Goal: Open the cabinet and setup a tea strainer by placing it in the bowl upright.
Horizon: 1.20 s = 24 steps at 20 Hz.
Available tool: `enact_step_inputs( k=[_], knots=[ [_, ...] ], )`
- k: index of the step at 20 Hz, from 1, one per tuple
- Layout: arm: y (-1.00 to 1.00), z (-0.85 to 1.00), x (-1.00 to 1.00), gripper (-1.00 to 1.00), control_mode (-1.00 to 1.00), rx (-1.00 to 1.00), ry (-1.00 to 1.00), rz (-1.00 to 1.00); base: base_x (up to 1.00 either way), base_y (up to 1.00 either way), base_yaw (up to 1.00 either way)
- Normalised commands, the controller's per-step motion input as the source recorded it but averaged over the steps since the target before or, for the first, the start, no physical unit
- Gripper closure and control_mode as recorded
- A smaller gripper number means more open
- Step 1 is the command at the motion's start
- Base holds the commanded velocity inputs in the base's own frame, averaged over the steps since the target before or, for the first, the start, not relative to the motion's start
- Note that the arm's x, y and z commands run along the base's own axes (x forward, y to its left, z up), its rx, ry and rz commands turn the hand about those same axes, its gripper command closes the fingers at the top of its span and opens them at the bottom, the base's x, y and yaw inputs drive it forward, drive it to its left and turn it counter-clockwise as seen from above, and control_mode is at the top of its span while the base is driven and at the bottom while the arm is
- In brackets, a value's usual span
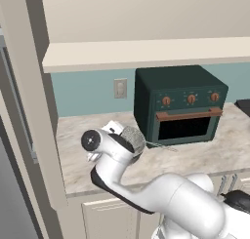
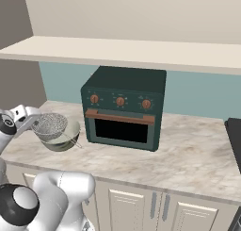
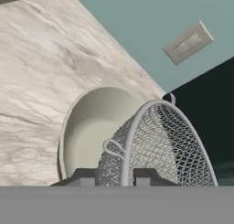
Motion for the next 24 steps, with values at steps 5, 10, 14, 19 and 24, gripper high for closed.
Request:
enact_step_inputs(
  k=[5,10,14,19,24],
  knots=[
    [0.03,-0.10,0.26,1.00,-1.00,0.00,0.00,0.00,0.00,0.00,0.00],
    [-0.01,-0.03,0.30,1.00,-1.00,0.00,0.00,0.00,0.00,0.00,0.00],
    [0.00,-0.16,0.30,1.00,-1.00,0.00,0.02,0.00,0.00,0.00,0.00],
    [0.00,-0.24,0.16,1.00,-1.00,0.00,0.04,0.00,0.00,0.00,0.00],
    [0.00,-0.19,0.03,1.00,-1.00,0.00,0.03,0.00,0.00,0.00,0.00]
  ],
)
